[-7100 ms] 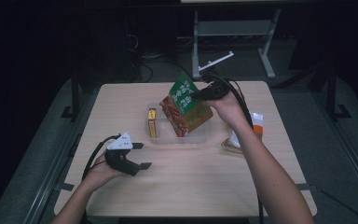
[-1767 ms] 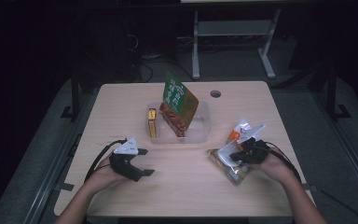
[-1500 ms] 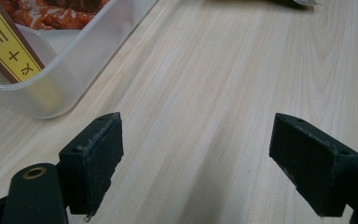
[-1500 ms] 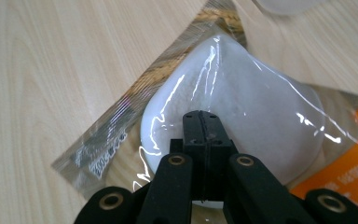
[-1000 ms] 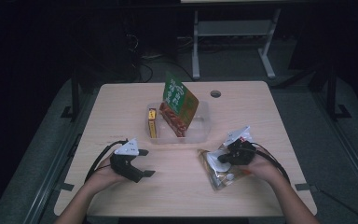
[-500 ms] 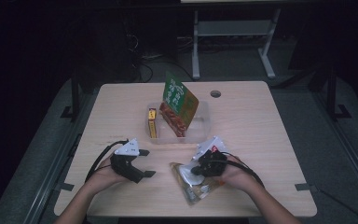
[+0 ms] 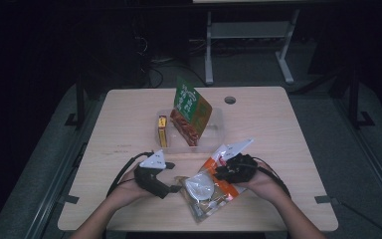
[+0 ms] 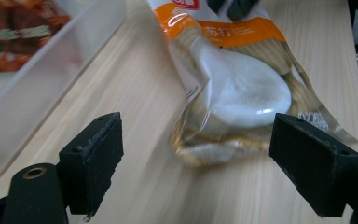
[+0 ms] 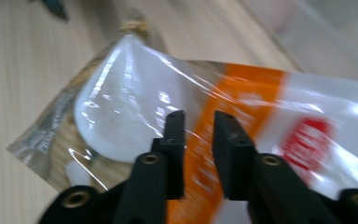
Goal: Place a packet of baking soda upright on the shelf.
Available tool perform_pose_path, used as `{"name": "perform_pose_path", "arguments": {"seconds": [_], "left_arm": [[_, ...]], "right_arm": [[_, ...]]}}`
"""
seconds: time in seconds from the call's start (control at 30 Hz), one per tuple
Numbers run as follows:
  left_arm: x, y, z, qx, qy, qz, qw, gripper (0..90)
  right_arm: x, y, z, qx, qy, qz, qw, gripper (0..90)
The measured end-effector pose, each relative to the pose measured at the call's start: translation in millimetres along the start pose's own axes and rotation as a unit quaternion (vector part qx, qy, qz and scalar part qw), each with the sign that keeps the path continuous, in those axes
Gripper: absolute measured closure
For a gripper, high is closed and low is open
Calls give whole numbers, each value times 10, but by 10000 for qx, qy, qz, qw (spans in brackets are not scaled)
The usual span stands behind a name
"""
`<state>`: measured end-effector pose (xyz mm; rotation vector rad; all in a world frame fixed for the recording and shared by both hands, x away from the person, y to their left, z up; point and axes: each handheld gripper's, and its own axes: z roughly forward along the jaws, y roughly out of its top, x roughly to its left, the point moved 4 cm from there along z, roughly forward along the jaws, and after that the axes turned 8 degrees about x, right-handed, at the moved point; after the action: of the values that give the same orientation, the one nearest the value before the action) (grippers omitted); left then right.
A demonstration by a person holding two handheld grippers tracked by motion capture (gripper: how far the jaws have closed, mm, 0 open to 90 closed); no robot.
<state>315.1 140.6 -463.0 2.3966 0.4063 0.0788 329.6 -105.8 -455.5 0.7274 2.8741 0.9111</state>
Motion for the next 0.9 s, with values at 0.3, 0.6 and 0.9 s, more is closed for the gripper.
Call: {"name": "perform_pose_path", "arguments": {"seconds": [0.3, 0.6, 0.9], "left_arm": [[-75, 177, 342, 148, -164, 1, 9998, 184], [-25, 278, 517, 130, -342, -244, 9990, 295], [2, 295, 564, 278, -794, -321, 9959, 490]], "right_arm": [[-338, -248, -252, -310, -178, 565, 9978, 431], [-462, -341, -269, -336, -201, 763, 9963, 376], [-472, -350, -261, -335, -184, 819, 9959, 372]]}}
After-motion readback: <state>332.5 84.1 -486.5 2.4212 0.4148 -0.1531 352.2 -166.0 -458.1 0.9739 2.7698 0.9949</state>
